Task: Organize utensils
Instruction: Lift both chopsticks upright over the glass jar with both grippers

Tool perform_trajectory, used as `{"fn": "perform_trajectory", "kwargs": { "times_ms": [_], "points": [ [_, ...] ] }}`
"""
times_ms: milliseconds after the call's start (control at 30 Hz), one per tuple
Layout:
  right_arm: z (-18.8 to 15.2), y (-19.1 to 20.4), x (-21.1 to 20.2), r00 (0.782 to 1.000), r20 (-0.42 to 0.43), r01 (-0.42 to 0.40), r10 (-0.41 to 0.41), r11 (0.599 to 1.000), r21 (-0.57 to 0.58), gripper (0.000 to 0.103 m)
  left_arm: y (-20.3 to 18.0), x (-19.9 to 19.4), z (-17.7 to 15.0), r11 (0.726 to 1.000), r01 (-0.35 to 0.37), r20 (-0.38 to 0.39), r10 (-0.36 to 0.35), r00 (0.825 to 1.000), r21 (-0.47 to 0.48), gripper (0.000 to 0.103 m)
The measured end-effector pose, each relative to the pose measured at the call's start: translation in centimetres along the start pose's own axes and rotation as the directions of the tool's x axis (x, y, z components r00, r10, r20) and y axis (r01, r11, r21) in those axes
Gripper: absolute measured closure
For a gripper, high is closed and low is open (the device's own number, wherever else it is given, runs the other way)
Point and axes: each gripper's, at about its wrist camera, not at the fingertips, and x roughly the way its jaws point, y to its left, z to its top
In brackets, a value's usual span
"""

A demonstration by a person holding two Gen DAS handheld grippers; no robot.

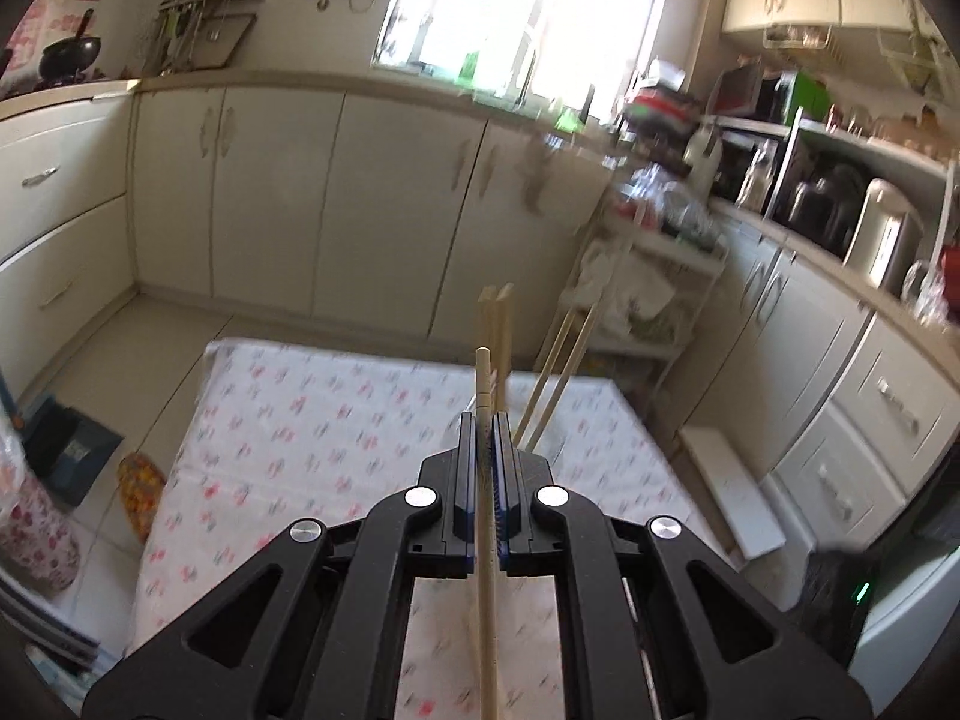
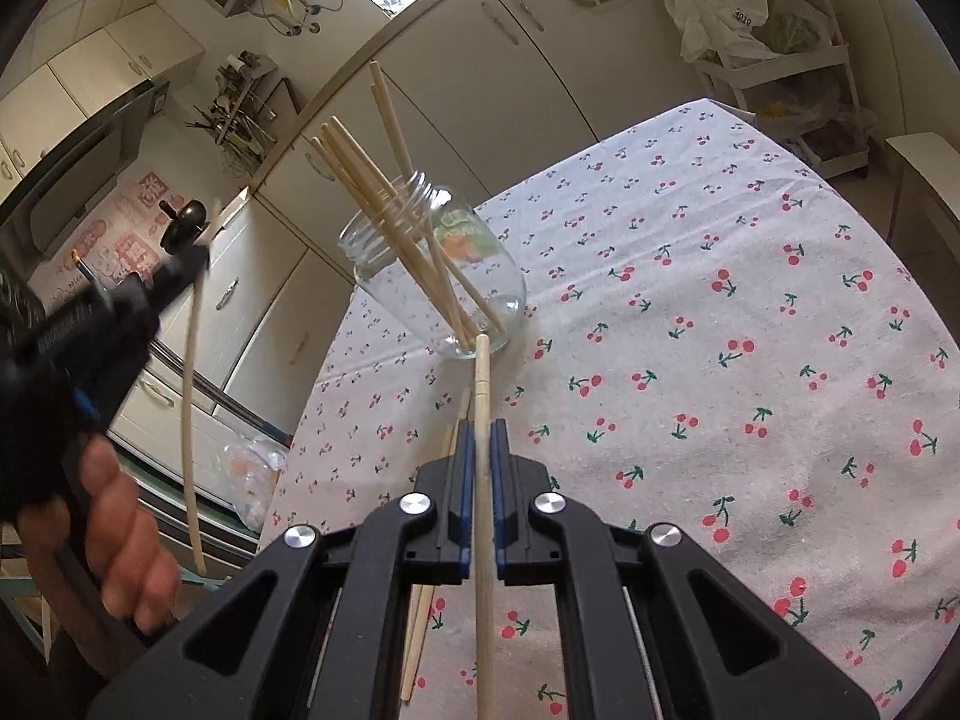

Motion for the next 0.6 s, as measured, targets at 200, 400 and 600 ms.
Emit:
{"fn": "perform_trajectory", "kwargs": {
  "times_ms": [200, 400, 600],
  "points": [
    [-0.6, -1.3, 1.1, 1.0, 0.005, -0.005, 0.005, 1.0, 0.013, 0.097, -1.8, 0.6, 4.2, 0.999, 0.024, 0.165, -0.019, 0.986, -0.026, 0.098],
    [-0.6, -2.1, 1.2, 0.999, 0.039, -0.016, 0.014, 0.999, 0.032, 0.097, -2.2, 3.4, 6.9, 0.997, 0.002, 0.236, 0.015, 0.972, -0.073, 0.098],
    [-0.7, -2.3, 1.4, 1.0, 0.025, -0.017, 0.016, 0.999, 0.042, 0.097, -1.7, 5.7, 9.1, 0.991, -0.015, 0.317, 0.057, 0.947, -0.134, 0.098]
  ]
}}
